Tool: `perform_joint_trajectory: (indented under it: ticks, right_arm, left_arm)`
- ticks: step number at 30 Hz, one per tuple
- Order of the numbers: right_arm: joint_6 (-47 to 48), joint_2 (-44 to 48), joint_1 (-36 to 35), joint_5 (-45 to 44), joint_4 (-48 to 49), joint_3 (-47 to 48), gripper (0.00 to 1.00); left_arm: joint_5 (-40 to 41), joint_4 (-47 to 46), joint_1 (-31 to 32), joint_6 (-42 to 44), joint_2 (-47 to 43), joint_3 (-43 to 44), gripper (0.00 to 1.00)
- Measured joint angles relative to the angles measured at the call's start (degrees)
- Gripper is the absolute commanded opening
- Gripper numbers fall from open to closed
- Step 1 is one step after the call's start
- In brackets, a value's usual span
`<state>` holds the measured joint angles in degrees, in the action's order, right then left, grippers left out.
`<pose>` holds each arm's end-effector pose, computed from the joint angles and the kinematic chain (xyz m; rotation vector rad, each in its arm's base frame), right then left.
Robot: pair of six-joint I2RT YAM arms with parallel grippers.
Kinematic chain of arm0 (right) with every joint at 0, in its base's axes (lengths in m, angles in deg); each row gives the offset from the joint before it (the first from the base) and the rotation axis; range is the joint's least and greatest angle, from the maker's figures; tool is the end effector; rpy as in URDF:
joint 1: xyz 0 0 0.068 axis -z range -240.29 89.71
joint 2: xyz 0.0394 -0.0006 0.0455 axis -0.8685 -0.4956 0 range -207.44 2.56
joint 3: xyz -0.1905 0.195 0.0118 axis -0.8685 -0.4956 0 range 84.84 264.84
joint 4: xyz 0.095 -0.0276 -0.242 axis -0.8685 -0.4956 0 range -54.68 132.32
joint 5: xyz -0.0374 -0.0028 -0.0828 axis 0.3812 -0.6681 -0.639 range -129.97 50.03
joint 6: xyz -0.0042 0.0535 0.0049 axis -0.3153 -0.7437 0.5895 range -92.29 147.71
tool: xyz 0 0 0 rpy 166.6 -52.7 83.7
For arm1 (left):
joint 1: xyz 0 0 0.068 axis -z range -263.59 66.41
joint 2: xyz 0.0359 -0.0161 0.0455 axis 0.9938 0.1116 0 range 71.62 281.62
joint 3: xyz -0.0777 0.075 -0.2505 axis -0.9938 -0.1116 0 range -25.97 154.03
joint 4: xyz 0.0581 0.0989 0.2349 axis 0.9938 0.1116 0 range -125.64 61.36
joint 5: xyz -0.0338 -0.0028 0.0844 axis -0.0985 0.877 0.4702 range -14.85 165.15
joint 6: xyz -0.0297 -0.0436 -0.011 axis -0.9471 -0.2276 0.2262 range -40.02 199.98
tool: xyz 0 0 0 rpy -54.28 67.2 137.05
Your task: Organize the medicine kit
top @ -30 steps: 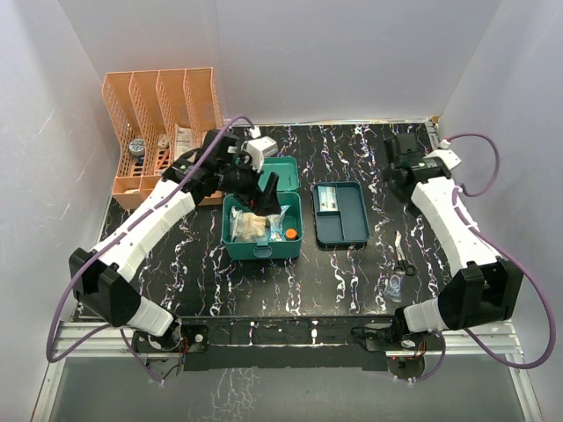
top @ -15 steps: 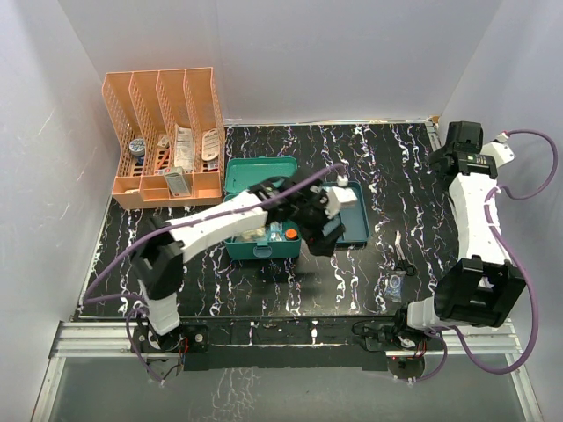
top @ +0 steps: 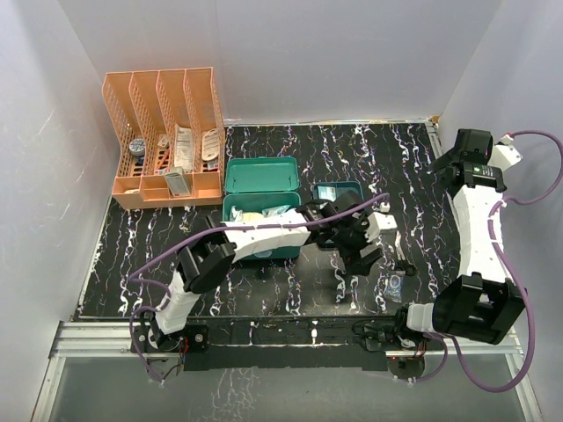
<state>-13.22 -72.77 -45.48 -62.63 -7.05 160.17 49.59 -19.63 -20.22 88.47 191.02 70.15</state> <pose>0.2554 -0.0816 0.3479 1.2555 2.0007 -0.2627 0.2015 -0.4364 0.2346 1.5935 1.7656 -0.9926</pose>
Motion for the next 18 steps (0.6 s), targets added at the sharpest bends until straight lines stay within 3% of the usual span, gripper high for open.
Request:
perform_joint_trajectory:
  ticks: [8, 18]
  right_arm:
    - [2.62, 1.09, 0.44, -0.79, 0.37, -0.22, 0.98]
    - [5.03, 3.78, 0.63, -2.73, 1.40, -2.27, 0.98]
  left_arm:
    - [-0.04, -7.32, 1.77, -6.10, 8.57, 5.29, 0.88]
    - [-1.11, -13.38, 4.98, -7.85, 15.30, 8.44, 0.90]
